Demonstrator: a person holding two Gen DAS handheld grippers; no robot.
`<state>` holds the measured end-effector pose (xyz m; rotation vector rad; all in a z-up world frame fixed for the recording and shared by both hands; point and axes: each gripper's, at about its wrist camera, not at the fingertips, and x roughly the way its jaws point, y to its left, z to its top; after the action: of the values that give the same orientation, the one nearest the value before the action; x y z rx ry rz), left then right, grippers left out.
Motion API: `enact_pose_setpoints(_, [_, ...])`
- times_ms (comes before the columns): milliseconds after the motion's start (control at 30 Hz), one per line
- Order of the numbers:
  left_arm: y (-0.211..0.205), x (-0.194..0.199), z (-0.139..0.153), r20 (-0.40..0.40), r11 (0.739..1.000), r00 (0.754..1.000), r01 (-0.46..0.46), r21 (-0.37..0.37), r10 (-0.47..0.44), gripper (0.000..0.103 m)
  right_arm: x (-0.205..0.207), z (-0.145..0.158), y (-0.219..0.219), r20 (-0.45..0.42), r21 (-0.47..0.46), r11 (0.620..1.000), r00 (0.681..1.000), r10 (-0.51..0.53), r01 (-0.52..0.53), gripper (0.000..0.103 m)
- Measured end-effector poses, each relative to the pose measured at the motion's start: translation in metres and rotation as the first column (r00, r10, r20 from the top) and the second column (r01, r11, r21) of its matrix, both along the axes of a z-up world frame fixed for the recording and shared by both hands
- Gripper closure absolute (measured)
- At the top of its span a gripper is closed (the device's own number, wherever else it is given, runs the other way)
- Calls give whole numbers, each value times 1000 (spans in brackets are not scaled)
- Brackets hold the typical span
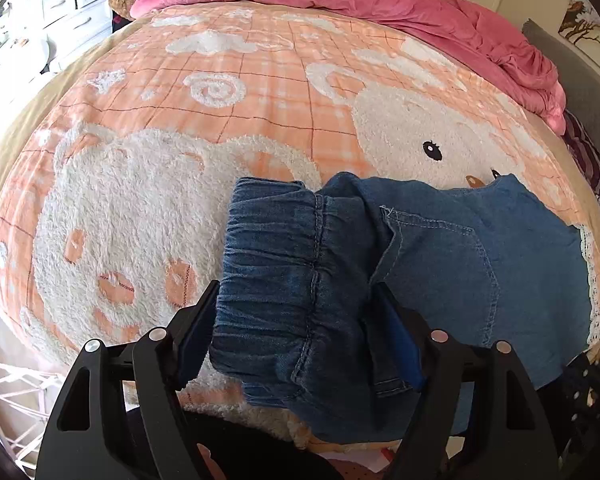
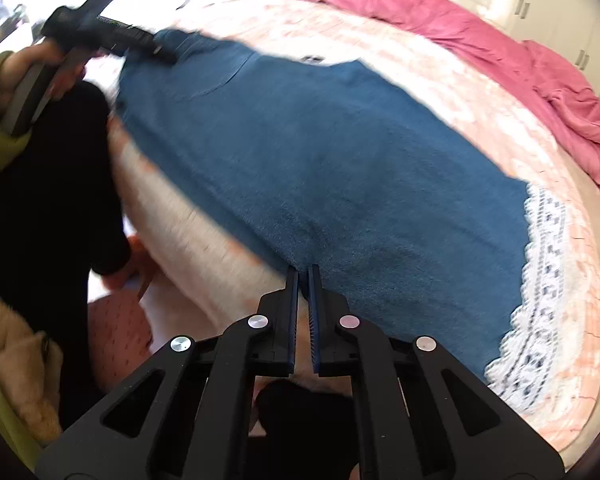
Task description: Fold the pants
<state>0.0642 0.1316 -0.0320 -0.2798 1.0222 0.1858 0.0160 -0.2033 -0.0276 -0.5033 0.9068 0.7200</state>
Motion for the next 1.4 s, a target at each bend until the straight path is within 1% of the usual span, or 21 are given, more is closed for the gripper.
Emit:
enact_pose_setpoints(67, [2,0,0,8,1000,1000,-8,-10,8,28,0,-11,3,-14,-22,1000,1000,-13,12,100])
enact_pose_setpoints(167, [4,-6,5,41,1000,999,-17,-19,17,30,2,-11,0,-76,38,999,997,-22,25,88])
enact_pose_setpoints(233, [7,-19,18,120,999,992,-36,-39,41,30,2,-4,-5,-101,81,997,995,-11,19,82])
enact_pose_setpoints(300, [6,-38,39,225,998,973,-47,-36,54,29,1,9,-18,-102,145,989,995,-19,33,79])
enact_pose_setpoints(367, [-2,-48,58,281,999,959,-40,18,34,26,5,23,-35,-95,234,969,993,-64,85,68])
enact_pose_setpoints(400, [-6,-48,64,293,999,956,-27,28,18,25,9,29,-42,-87,265,956,991,-103,123,60])
enact_pose_setpoints(467, [-16,-46,76,320,1000,947,8,28,-16,22,24,39,-63,-94,340,910,972,-217,236,58])
enact_pose_setpoints(533, [-32,-35,85,335,998,940,62,25,-67,22,38,44,-79,-91,374,871,947,-308,319,54])
enact_pose_setpoints(633, [-66,-7,88,321,987,934,159,25,-158,22,66,44,-105,-127,365,802,878,-461,474,53])
enact_pose_setpoints(667, [-77,3,88,319,980,929,197,9,-190,22,77,43,-118,-168,384,758,847,-504,527,52])
enact_pose_setpoints(700, [-91,16,85,314,970,921,244,-6,-230,22,84,43,-127,-189,406,727,829,-526,554,49])
enact_pose_setpoints(733, [-103,27,84,303,963,918,270,-8,-255,22,92,44,-138,-206,431,693,810,-549,578,42])
enact_pose_setpoints(800, [-125,56,75,270,948,912,319,0,-307,22,109,46,-157,-226,453,651,785,-577,609,40])
enact_pose_setpoints(833, [-134,70,70,248,943,914,332,-1,-321,22,119,46,-163,-239,450,641,776,-584,621,39])
enact_pose_setpoints(933, [-151,113,53,196,923,912,379,-64,-361,22,152,41,-177,-279,428,638,765,-580,640,39])
enact_pose_setpoints(967, [-156,126,47,175,917,910,393,-74,-376,22,163,39,-178,-299,423,644,769,-565,637,39])
enact_pose_setpoints(1033, [-163,146,34,146,904,901,420,-73,-407,22,186,31,-183,-345,412,630,753,-560,658,39])
enact_pose_setpoints(1067, [-164,152,27,148,903,900,424,-70,-411,23,193,26,-182,-378,411,632,754,-538,657,39])
enact_pose_setpoints(1133, [-161,158,15,156,895,895,435,-96,-418,23,213,15,-181,-432,412,626,747,-506,662,39])
enact_pose_setpoints(1233, [-155,158,-5,148,871,888,458,-179,-436,23,227,-4,-180,-485,381,629,726,-488,678,39])
enact_pose_setpoints(1400, [-162,161,-12,151,840,854,518,-160,-498,23,226,-7,-178,-503,426,625,746,-437,654,41])
